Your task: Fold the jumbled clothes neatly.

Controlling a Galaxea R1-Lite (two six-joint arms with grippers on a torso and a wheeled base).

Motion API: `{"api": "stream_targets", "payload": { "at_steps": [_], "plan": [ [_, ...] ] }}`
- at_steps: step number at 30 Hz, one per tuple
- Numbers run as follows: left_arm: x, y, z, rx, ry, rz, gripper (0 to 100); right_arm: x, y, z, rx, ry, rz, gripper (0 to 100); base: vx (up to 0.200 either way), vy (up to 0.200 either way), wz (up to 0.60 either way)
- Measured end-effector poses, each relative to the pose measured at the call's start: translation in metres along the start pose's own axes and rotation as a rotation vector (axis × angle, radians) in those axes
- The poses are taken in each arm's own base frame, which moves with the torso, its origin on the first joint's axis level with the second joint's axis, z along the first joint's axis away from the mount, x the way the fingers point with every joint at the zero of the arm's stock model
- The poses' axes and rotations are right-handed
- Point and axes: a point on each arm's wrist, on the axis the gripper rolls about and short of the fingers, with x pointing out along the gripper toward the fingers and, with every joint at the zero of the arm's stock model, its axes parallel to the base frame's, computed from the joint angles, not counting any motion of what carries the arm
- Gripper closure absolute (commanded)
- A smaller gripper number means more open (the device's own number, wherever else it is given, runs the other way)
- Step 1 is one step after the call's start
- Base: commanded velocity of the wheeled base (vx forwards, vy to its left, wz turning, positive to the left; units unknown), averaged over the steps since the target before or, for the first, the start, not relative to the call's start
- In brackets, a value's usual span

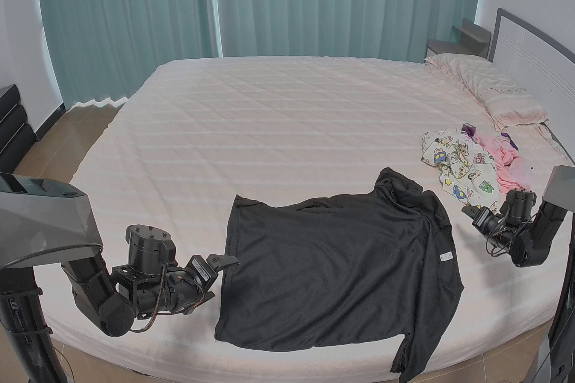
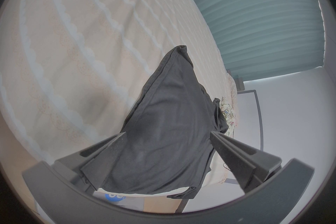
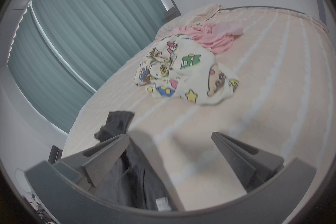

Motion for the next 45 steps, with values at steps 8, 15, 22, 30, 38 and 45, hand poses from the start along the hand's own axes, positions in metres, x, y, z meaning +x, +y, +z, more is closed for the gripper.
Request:
{"api": "stream_targets", "payload": {
  "at_steps": [8, 15, 22, 30, 38, 45],
  "plan": [
    [-0.001, 0.004, -0.007, 0.032, 0.021, 0.023, 0, -0.052, -0.004, -0.033, 0.026, 0.108, -0.032, 0, -0.125, 0.000, 0.00],
    [-0.002, 0.006, -0.016, 0.056, 0.038, 0.045, 0, -0.088, 0.000, -0.045, 0.139, 0.118, 0.050, 0, -0.200, 0.000, 0.00],
    [0.002, 0.008, -0.025, 0.115, 0.003, 0.094, 0, -0.106, -0.002, -0.057, 0.154, 0.142, 0.084, 0, 0.000, 0.000, 0.00],
    [0.024, 0.007, -0.030, 0.184, -0.074, 0.200, 0, -0.109, 0.001, -0.065, 0.150, 0.181, 0.082, 0, 0.000, 0.000, 0.00],
    [0.049, 0.001, -0.030, 0.250, -0.100, 0.272, 100, -0.110, 0.004, -0.065, 0.144, 0.178, 0.092, 0, 0.000, 0.000, 0.00],
    [0.057, 0.009, -0.033, 0.333, -0.096, 0.331, 100, -0.113, 0.005, -0.062, 0.139, 0.167, 0.100, 0, 0.000, 0.000, 0.00]
  ]
}}
